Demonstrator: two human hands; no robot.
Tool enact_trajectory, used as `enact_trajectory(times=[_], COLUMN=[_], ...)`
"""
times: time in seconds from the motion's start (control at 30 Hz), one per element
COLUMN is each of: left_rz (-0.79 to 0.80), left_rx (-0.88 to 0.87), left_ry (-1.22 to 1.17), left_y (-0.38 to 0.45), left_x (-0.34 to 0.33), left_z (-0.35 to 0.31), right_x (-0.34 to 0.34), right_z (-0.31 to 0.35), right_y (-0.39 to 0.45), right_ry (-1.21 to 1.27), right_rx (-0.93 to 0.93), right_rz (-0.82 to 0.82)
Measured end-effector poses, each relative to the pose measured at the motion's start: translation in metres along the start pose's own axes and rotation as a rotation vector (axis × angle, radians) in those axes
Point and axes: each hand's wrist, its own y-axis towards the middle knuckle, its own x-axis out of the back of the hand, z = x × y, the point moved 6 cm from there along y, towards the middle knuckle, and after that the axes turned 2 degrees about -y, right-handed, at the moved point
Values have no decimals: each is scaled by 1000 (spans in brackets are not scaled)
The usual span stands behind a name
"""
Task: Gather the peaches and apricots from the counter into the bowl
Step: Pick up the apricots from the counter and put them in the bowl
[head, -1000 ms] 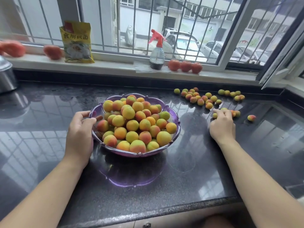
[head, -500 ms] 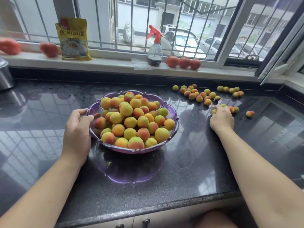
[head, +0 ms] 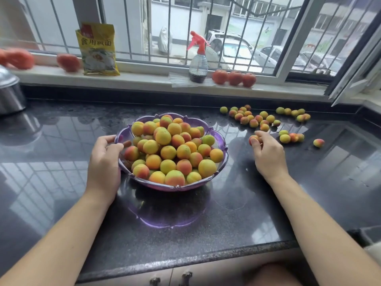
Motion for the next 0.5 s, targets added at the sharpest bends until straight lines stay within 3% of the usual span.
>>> enact_trajectory(times=[0.13, 0.23, 0.33, 0.5], left_rz=[133, 188, 194, 173], left_rx=[13, 10, 26, 60], left_ry=[-21, 3, -28, -102], left_y=[2, 2, 0, -3], left_x=[-10, -14, -13, -5], left_z=[2, 1, -3, -6], right_x=[-2, 12, 23, 38], right_z=[33, 62, 111, 200], right_y=[-1, 7, 12, 6], right_ry=[69, 285, 512, 689], right_rx=[128, 32, -8, 111], right_rz=[-33, -33, 110, 426])
